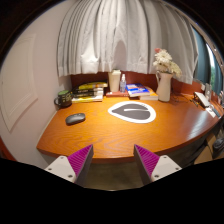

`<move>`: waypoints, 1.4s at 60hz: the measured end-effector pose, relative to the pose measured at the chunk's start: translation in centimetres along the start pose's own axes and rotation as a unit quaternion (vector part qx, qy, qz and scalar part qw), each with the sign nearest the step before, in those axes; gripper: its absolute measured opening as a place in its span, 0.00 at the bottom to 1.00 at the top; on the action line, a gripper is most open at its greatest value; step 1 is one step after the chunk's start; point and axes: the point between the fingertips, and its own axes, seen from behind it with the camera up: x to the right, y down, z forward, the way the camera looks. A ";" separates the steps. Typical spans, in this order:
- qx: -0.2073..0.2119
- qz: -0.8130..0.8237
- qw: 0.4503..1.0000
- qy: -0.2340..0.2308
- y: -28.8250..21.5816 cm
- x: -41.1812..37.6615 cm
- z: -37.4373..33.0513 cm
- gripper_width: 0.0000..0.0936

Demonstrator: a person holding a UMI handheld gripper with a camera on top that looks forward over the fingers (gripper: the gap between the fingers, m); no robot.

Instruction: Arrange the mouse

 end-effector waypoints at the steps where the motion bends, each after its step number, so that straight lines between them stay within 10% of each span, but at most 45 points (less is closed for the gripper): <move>1: -0.003 -0.002 1.000 -0.004 0.4 -1.0 0.7 0.87; 19: -0.037 -0.012 0.996 -0.078 1.0 -15.1 9.4 0.87; 56: -0.035 -0.042 0.997 -0.058 -6.8 -22.5 24.8 0.84; 84: -0.100 -0.050 0.992 -0.057 -7.5 -23.0 26.7 0.47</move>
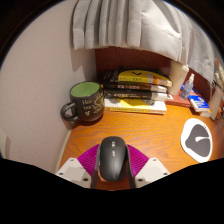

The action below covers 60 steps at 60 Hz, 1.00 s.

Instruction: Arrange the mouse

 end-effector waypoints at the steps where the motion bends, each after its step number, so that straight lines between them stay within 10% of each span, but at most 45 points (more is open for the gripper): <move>1: -0.007 -0.001 1.000 -0.001 0.1 0.0 0.1 0.46; 11: -0.056 -0.021 0.998 -0.035 -0.4 -1.0 -0.4 0.36; 41: 0.148 -0.050 0.987 0.042 -19.9 24.0 -17.4 0.37; 60: 0.008 -0.002 0.999 0.046 -6.7 36.0 -5.9 0.36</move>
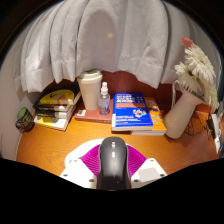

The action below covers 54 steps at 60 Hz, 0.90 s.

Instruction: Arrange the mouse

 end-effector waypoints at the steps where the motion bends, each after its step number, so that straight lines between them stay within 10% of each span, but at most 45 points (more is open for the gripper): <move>1: -0.007 0.003 1.000 0.000 0.7 0.1 0.6 0.36; 31: -0.035 0.034 0.999 -0.023 5.8 -0.6 5.8 0.53; 42: -0.034 0.049 0.998 -0.022 5.3 -1.5 5.2 0.93; 54: -0.003 0.036 0.999 -0.011 2.2 -1.9 -1.8 0.93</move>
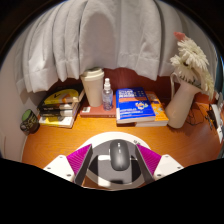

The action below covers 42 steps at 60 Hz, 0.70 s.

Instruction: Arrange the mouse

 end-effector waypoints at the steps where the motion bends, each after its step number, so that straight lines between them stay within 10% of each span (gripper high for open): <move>1: 0.005 0.000 1.000 0.000 -0.4 -0.2 -0.9 0.93; 42: 0.116 -0.021 0.993 0.006 -2.3 -7.3 -26.2 0.92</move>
